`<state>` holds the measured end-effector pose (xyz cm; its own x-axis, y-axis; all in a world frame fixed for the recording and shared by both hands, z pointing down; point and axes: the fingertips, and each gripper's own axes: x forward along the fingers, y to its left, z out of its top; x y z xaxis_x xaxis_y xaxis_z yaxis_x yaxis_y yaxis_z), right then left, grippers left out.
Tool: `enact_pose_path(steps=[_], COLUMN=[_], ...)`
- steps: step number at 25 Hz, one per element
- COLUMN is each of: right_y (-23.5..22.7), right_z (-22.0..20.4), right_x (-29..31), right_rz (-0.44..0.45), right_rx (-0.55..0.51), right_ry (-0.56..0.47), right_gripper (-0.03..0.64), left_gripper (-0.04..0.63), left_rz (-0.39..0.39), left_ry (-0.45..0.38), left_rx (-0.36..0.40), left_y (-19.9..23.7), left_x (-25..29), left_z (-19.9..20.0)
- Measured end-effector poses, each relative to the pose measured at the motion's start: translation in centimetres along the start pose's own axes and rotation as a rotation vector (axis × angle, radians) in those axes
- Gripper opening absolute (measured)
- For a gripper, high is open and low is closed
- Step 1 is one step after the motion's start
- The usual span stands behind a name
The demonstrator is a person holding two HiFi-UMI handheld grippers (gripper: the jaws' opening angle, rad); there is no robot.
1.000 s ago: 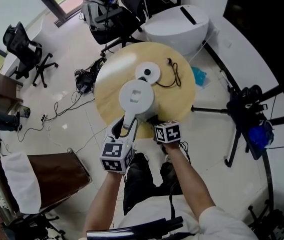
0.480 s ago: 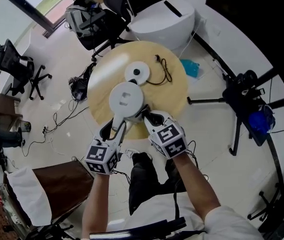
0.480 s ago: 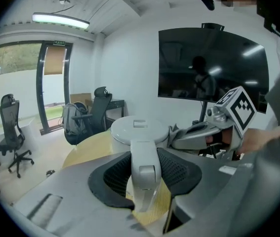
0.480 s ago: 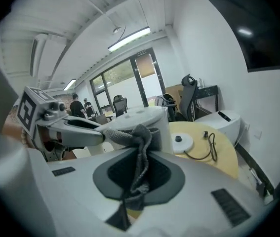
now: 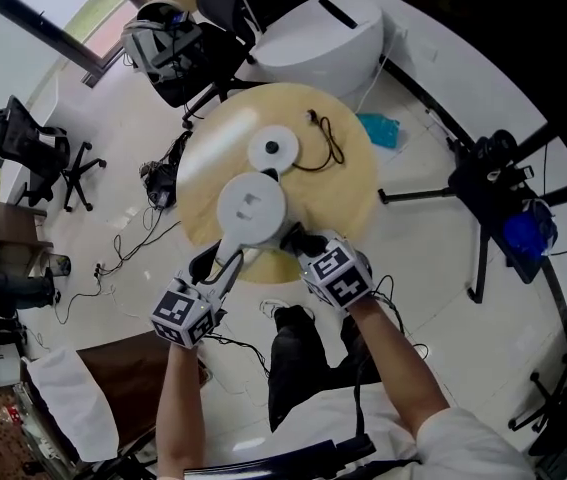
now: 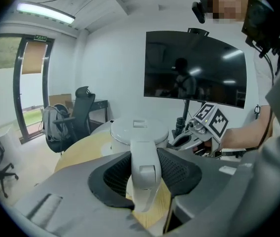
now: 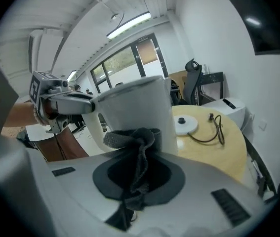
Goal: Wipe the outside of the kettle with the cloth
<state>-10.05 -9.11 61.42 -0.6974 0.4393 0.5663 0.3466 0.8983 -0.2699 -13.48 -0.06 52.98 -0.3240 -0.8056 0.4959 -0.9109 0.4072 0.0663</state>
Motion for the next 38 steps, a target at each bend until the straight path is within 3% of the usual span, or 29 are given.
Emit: enact_pose_path(steps=[9,17,29,33,38], right_y=[-2.1,-2.1,-0.4,-0.1,0.3], right_z=[-7.2,-9.6,0.3,4.6,6.7], right_x=[4.7,6.6,-0.2,-2.9,-4.1], right_rz=[0.000,0.007,0.029,0.027,0.030], right_rx=[0.015,0.012,-0.151,-0.251,-0.371], right_ry=[0.207,0.275,0.081,0.008,-0.004], right_gripper=[0.031,0.031,0.031,0.031,0.031], left_gripper=[0.167,0.167,0.167,0.167,0.169], left_rz=[-0.105,-0.164,-0.211,-0.220,-0.217], left_ry=[0.038,0.109,0.307,0.362,0.409], left_rx=[0.064,0.155,0.348,0.403,0.467], left_y=[0.5,1.0,2.9,3.5,4.1], left_x=[0.6,0.9,1.2,1.3,1.5], left_z=[0.2,0.3,0.1,-0.1,-0.2])
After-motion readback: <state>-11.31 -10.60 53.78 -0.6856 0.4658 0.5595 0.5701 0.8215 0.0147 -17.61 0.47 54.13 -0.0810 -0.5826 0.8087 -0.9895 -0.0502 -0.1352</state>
